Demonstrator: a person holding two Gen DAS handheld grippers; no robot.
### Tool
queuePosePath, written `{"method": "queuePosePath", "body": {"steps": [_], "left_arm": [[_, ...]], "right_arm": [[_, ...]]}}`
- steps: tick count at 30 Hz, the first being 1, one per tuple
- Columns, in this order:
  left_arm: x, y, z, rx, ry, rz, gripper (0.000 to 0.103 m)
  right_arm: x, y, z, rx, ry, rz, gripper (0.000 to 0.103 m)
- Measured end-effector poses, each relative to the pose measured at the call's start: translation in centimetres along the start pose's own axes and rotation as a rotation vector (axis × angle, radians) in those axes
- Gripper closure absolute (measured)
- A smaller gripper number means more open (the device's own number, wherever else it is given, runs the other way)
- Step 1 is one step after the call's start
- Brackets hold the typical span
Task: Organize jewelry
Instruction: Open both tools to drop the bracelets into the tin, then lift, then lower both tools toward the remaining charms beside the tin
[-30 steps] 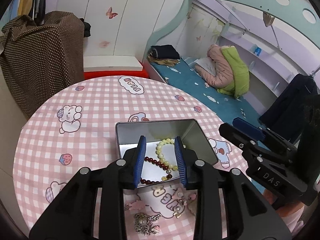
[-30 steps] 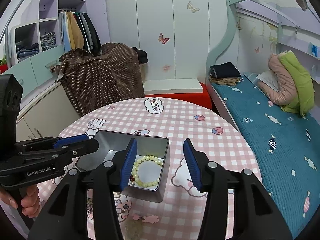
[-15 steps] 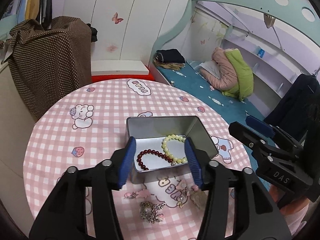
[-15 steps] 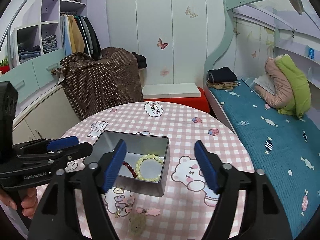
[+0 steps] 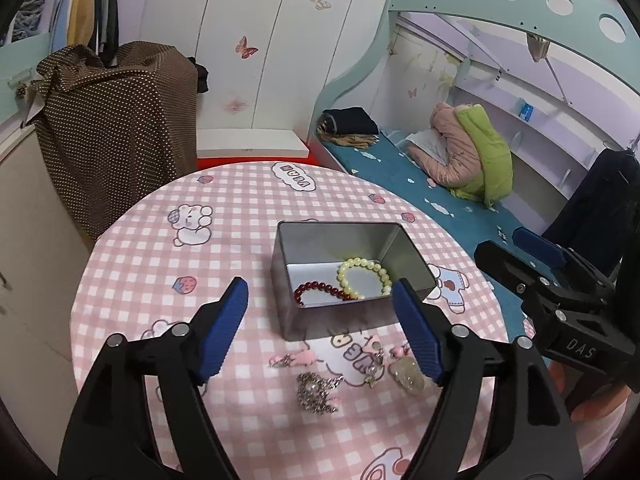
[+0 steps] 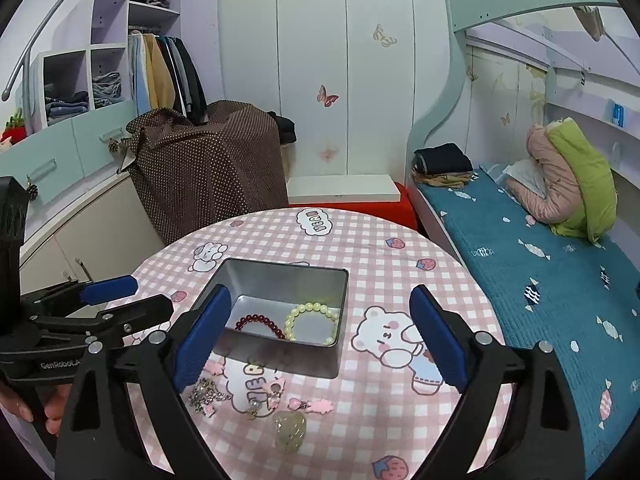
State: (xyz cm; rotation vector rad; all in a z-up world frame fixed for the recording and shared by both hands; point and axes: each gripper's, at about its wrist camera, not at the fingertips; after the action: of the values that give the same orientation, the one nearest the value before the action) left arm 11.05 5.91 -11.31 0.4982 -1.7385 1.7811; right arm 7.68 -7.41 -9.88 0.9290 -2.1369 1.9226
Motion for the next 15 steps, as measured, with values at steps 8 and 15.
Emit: {"method": "queuePosePath", "body": {"steps": [8, 15], "left_arm": [[0.6, 1.7, -1.9, 0.018, -0.054, -0.016, 0.016], [0.5, 3.8, -3.6, 0.02, -0.109, -0.052, 0.013]], "right_arm": [[-0.5, 1.1, -1.5, 0.014, -0.019, -0.035, 0.008], [-2.4, 3.5, -2.8, 0.034, -0.098, -0.129, 0.008]]}}
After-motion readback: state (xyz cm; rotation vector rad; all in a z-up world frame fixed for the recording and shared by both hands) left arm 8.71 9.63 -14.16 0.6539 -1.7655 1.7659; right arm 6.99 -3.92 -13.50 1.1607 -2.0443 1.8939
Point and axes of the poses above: each gripper's, at about its wrist camera, not at the fingertips, and x roughly against the way its jaws point, z to its right, y to its underside, and after that the axes turned 14 degrees about -y, right-handed
